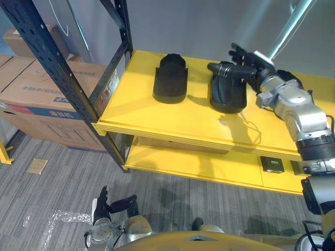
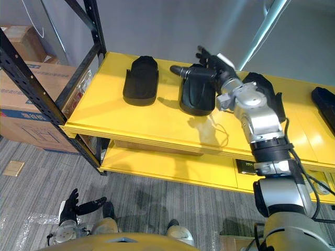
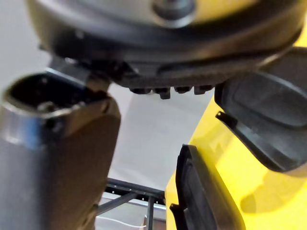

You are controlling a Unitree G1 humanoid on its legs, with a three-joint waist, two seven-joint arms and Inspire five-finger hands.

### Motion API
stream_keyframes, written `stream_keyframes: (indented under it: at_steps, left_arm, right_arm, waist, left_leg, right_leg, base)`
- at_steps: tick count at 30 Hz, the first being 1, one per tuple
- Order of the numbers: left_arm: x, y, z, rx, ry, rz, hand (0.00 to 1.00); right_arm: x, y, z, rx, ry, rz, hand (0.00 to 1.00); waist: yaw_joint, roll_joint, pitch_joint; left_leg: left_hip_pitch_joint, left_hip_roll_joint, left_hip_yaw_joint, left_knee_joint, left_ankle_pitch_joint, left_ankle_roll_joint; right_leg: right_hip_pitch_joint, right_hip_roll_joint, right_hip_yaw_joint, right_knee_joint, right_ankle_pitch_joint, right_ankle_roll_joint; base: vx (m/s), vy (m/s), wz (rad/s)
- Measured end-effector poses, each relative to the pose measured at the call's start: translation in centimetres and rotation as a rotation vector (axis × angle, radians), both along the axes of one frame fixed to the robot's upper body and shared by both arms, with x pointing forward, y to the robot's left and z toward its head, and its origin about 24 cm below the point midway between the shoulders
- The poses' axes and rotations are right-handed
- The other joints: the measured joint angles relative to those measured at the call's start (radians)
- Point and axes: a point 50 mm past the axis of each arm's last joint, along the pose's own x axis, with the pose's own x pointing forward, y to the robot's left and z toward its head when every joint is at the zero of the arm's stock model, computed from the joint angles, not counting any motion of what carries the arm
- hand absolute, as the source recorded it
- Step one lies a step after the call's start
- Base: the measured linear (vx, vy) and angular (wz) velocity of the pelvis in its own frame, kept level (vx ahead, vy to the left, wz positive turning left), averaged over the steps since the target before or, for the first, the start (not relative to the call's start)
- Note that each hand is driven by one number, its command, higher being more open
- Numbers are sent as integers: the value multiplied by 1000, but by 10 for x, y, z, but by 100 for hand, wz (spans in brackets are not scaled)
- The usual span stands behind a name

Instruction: Walk over and take three plastic housings, then place them on the shelf

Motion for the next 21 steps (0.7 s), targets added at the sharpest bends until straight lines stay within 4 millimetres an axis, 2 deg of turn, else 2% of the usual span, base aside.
stream_keyframes:
  at_steps: [4, 7, 9, 11, 13, 17, 21]
  left_arm:
    - [0, 0, 0, 0, -4, 3, 100]
    - [1, 0, 1, 1, -14, 3, 100]
    - [1, 0, 1, 0, -15, 0, 100]
    - [0, -1, 0, -2, -11, 0, 100]
    - [-4, -4, -1, -10, -4, 10, 100]
    - [-7, -9, -3, -10, -5, 10, 100]
    - [-9, -8, -4, 1, 0, 26, 100]
  right_arm:
    - [-2, 13, 3, 49, -64, 57, 100]
    - [-10, 25, 17, 97, -238, 69, 100]
    - [-23, 32, 25, 114, -417, 23, 100]
    - [-36, 43, 26, 149, -515, 8, 100]
    - [-47, 53, 14, 205, -528, 1, 100]
    - [-55, 80, -32, 315, -380, -20, 100]
    - [-58, 100, -57, 354, -277, -2, 100]
  waist:
    - [3, -3, -2]
    - [5, -5, -3]
    - [5, -6, -6]
    - [4, -6, -7]
    - [0, -5, -24]
    - [-4, -1, -41]
    - [1, 0, -42]
  left_leg:
    - [-5, -1, -2, 0, 2, 1]
    - [-8, -4, -8, 0, 3, -1]
    - [-9, -7, -16, 0, 3, -1]
    - [-8, -8, -16, 0, 4, -2]
    - [-8, -12, -13, 0, 5, -2]
    - [-6, -7, -9, 0, -8, -8]
    - [-12, -2, -2, 0, -9, -6]
  right_leg:
    - [2, 0, -3, -10, 5, 0]
    - [7, 0, -11, -17, 5, 0]
    - [16, -1, -21, -23, 4, -1]
    - [15, -1, -20, -23, 4, -1]
    - [13, -5, -17, -22, 4, -1]
    - [10, -3, -11, -19, 2, -3]
    - [-4, 1, 1, -17, 2, -5]
  base:
    - [10, -5, 2]
    - [28, -12, 9]
    - [30, -15, 11]
    - [0, 0, 0]
    - [1, -3, -2]
    - [-53, -7, -4]
    - [-66, -9, -6]
